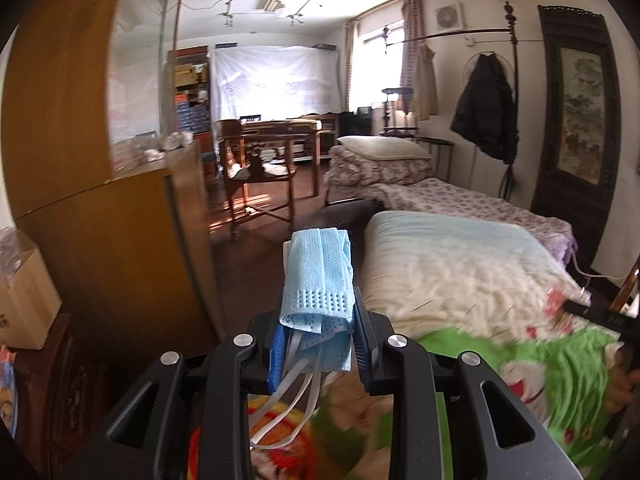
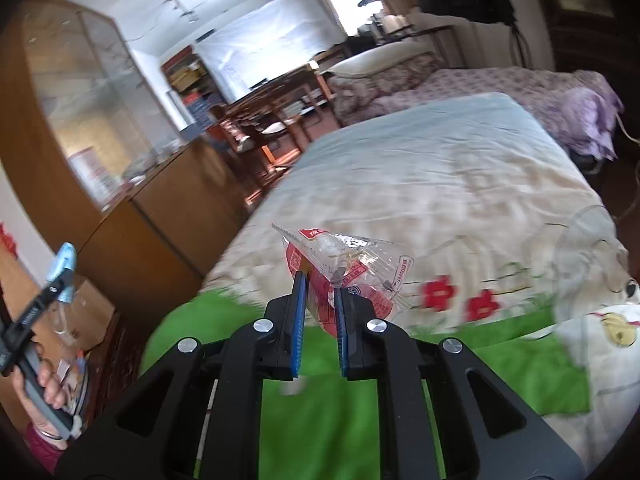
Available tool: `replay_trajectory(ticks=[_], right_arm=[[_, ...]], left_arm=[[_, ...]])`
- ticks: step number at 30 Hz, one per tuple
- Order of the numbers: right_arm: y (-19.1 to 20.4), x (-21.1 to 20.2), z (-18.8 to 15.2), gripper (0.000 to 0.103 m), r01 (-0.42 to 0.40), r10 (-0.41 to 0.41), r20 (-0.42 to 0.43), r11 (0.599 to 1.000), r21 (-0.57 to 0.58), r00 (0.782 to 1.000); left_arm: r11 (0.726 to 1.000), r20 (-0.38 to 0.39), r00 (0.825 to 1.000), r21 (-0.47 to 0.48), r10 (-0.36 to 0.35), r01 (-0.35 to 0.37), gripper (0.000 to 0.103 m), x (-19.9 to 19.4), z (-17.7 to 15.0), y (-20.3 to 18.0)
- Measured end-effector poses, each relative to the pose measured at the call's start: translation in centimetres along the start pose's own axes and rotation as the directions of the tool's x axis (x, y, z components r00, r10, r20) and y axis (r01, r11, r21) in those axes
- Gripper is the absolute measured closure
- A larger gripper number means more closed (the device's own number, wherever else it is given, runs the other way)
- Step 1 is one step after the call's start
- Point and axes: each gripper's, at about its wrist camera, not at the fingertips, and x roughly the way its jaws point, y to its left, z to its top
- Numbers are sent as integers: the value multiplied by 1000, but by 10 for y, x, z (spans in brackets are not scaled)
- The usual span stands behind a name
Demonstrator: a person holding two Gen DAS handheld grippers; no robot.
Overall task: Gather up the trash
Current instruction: 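Carry the mask and packet to the red wastebasket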
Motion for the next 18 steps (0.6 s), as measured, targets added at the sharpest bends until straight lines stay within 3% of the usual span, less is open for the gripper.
replay_trajectory(ticks=[9, 18], right_arm=[[110, 8, -11, 88, -169, 160, -67, 971, -170, 985], [192, 30, -39, 88, -301, 249, -211, 916, -267, 945]], left_arm=[[997, -111, 992, -45, 59, -65, 75, 12, -53, 63], [991, -233, 969, -81, 84, -106, 74, 40, -109, 107]])
